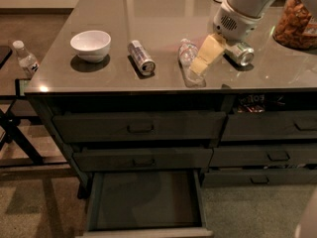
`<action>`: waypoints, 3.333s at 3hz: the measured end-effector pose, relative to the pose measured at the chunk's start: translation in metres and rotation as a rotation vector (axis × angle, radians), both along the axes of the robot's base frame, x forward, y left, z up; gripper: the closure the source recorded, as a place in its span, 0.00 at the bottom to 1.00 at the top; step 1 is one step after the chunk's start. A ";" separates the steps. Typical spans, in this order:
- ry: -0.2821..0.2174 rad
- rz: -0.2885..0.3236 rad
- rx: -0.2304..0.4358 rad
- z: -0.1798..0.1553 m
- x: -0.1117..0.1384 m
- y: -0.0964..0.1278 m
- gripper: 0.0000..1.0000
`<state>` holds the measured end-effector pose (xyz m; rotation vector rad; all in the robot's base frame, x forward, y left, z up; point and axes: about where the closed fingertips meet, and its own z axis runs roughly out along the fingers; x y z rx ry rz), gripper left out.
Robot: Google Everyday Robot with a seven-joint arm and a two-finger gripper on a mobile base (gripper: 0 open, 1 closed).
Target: Place water bottle into bottom drawer
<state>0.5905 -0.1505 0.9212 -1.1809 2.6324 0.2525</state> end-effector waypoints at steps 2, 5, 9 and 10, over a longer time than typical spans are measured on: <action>0.007 -0.058 0.021 -0.005 0.028 0.014 0.00; 0.036 -0.133 -0.028 -0.040 0.073 0.026 0.00; 0.072 -0.142 -0.072 -0.069 0.102 0.036 0.19; 0.072 -0.142 -0.072 -0.069 0.102 0.036 0.42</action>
Offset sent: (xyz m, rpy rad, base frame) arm 0.0181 0.0095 -0.0043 0.0119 0.0215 -0.0471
